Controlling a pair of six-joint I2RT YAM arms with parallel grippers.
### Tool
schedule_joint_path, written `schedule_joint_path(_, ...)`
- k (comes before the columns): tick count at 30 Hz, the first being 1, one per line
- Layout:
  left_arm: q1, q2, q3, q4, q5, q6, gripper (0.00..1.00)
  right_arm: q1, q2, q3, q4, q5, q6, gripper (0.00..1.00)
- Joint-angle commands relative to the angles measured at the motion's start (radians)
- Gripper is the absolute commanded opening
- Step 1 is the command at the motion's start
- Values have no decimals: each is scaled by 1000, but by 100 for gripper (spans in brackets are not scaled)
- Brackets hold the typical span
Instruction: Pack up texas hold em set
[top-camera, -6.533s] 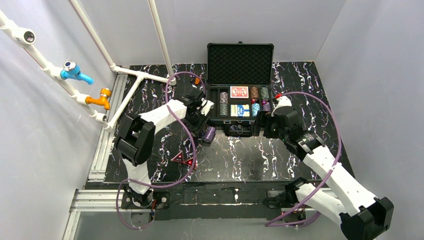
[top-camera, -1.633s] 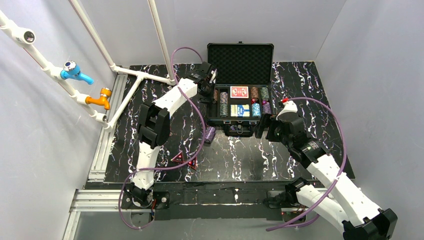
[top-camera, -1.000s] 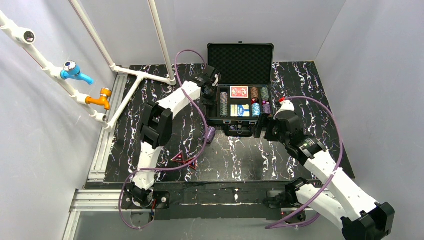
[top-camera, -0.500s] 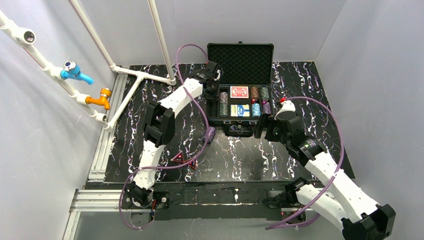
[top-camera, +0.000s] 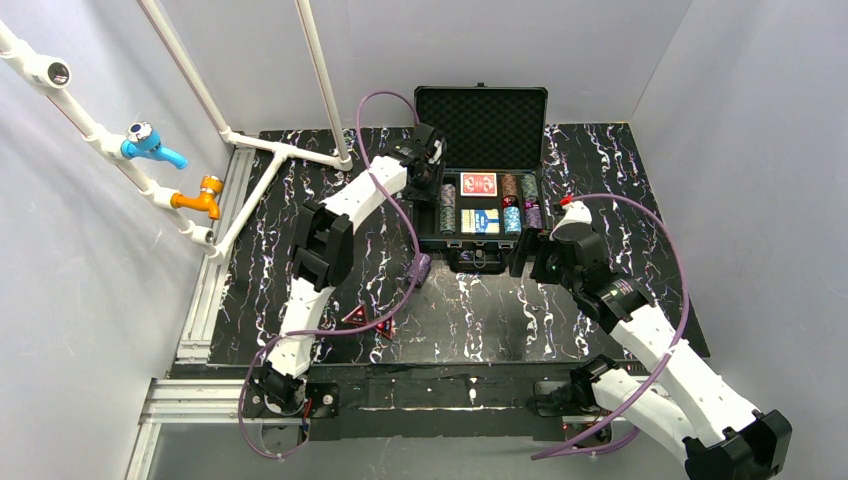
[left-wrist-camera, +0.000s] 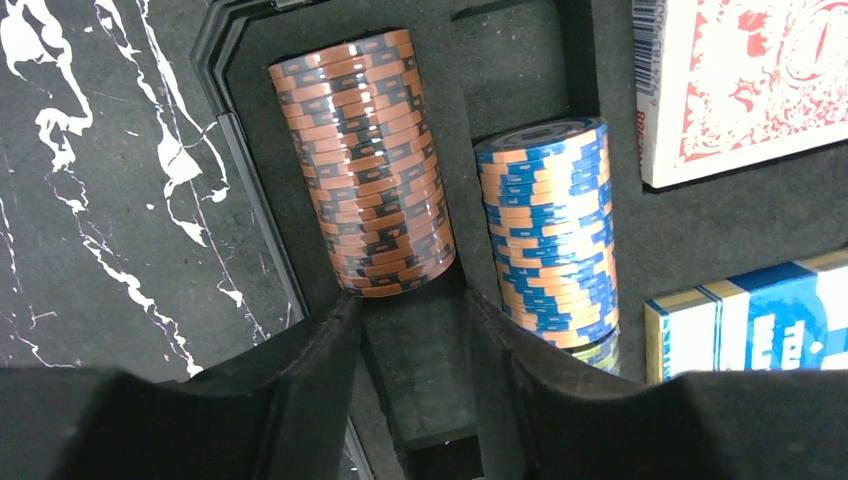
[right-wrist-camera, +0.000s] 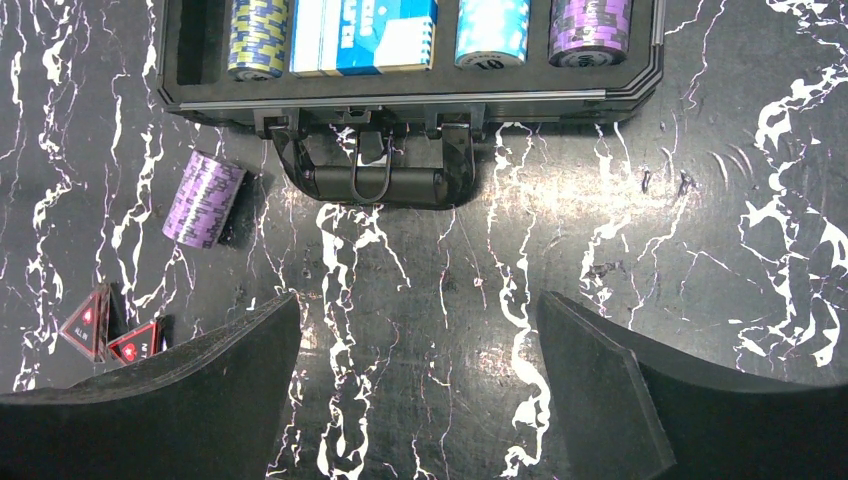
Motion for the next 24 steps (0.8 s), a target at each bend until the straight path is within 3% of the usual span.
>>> schedule_joint_path(1,14,-94,-22,62,5,33,48,-2,-20,10,0,11,5,95)
schedule_joint_path(8,15,-277,-150,58,8,121,75,-2,-29,-13,19,5,12,95)
schedule_joint_path(12,15,-376,-215,54,-2,163,98,-2,-1,0,28,2,5,95)
schedule_joint_path(24,15,-673,-530,125,-27,202,98,-2,52,81,24,47,-27,98)
